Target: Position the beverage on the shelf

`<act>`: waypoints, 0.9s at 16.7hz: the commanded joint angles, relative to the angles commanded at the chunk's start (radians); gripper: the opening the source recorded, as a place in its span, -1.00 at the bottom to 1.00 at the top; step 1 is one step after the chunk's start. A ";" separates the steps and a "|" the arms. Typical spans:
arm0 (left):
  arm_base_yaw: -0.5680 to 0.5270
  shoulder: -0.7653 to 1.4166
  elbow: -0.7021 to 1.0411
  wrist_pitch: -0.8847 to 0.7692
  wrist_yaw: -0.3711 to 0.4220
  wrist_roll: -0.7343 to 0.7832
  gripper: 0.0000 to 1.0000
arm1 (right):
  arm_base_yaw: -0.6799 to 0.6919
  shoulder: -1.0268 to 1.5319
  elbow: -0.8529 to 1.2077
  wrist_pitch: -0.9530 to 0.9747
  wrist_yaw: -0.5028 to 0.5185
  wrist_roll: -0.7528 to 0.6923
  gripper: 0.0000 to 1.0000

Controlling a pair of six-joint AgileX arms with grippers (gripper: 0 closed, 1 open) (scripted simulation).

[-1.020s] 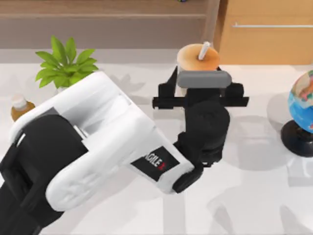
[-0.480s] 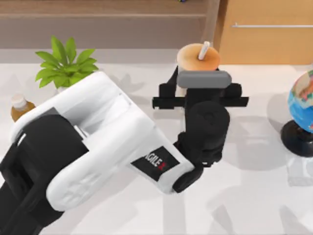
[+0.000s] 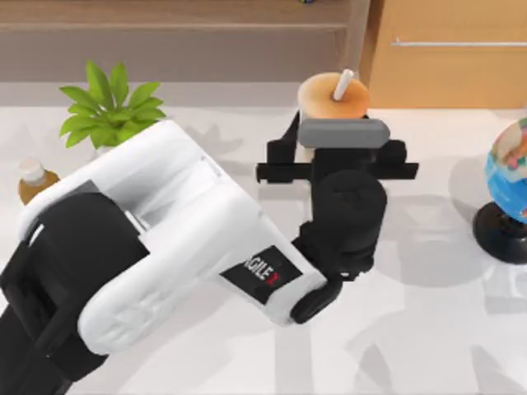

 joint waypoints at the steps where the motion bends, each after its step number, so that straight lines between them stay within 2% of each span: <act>1: -0.003 -0.001 -0.001 0.000 -0.001 0.002 -1.00 | 0.000 0.000 0.000 0.000 0.000 0.000 1.00; 10: -0.003 -0.027 -0.002 -0.025 -0.001 0.003 -1.00 | 0.000 0.000 0.000 0.000 0.000 0.000 1.00; 15: 0.046 -0.126 0.033 -0.047 0.035 -0.004 -1.00 | 0.000 0.000 0.000 0.000 0.000 0.000 1.00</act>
